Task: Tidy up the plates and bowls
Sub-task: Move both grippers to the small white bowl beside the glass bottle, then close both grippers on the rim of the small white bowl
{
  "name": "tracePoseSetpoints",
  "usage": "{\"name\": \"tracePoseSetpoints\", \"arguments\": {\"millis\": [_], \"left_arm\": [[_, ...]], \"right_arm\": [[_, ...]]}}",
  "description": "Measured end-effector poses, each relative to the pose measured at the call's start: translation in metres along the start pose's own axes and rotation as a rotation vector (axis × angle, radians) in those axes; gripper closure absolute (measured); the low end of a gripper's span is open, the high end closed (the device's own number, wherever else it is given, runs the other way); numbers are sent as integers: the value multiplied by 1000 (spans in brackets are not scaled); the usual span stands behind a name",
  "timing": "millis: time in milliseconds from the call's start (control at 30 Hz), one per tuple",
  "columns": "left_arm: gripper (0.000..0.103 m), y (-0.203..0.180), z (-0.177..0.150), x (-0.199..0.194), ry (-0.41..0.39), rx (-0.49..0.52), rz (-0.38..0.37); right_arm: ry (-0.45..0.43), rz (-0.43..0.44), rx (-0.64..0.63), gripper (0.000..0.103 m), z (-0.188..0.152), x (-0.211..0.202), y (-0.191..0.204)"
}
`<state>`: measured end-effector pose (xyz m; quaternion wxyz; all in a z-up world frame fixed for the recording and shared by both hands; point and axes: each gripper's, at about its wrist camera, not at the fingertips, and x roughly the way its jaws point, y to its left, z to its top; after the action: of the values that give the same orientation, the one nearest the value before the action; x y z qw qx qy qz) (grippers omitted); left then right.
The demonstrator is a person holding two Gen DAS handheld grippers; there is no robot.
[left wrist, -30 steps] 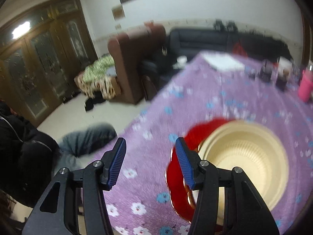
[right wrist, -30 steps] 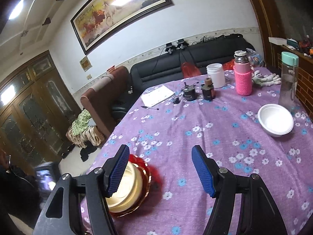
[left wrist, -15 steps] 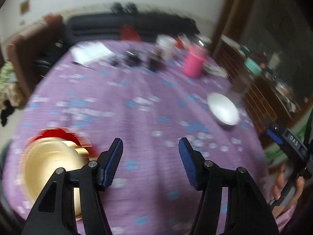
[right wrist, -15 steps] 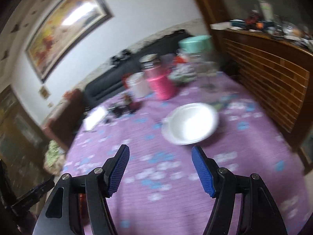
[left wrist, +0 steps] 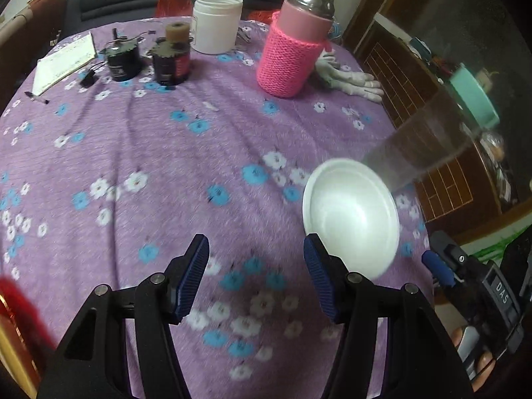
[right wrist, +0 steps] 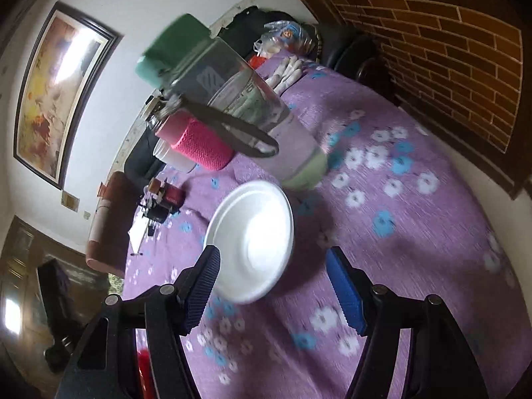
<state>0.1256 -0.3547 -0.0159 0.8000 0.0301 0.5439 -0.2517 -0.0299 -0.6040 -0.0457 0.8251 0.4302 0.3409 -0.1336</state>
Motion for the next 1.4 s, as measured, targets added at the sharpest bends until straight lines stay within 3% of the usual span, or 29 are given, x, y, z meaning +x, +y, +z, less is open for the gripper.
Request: {"name": "tracePoseSetpoints", "arguments": {"millis": [167, 300, 600, 700, 867, 1033, 1100, 1233, 1300, 1400], "left_arm": [[45, 0, 10, 24, 27, -38, -16], [45, -4, 15, 41, 54, -50, -30], [45, -23, 20, 55, 66, -48, -88], [45, -29, 18, 63, 74, -39, -77], [46, -34, 12, 63, 48, -20, -36], [65, -35, 9, 62, 44, -22, -50], [84, -33, 7, 64, 55, -28, -52], [89, -32, 5, 65, 59, -38, -79], [95, -34, 4, 64, 59, -31, -91], [95, -35, 4, 62, 58, -27, -91]], "right_arm": [[19, 19, 25, 34, 11, 24, -3], [24, 26, 35, 41, 9, 43, -10], [29, 46, 48, 43, 10, 56, -22], [38, 33, 37, 52, 8, 59, -21], [40, 32, 53, 54, 9, 61, -24], [50, 29, 49, 60, 8, 65, -23], [58, 31, 56, 65, 8, 68, -23], [61, 26, 52, 86, 7, 72, -23], [57, 37, 57, 90, 6, 72, -23], [57, 40, 54, 93, 6, 72, -21]]}}
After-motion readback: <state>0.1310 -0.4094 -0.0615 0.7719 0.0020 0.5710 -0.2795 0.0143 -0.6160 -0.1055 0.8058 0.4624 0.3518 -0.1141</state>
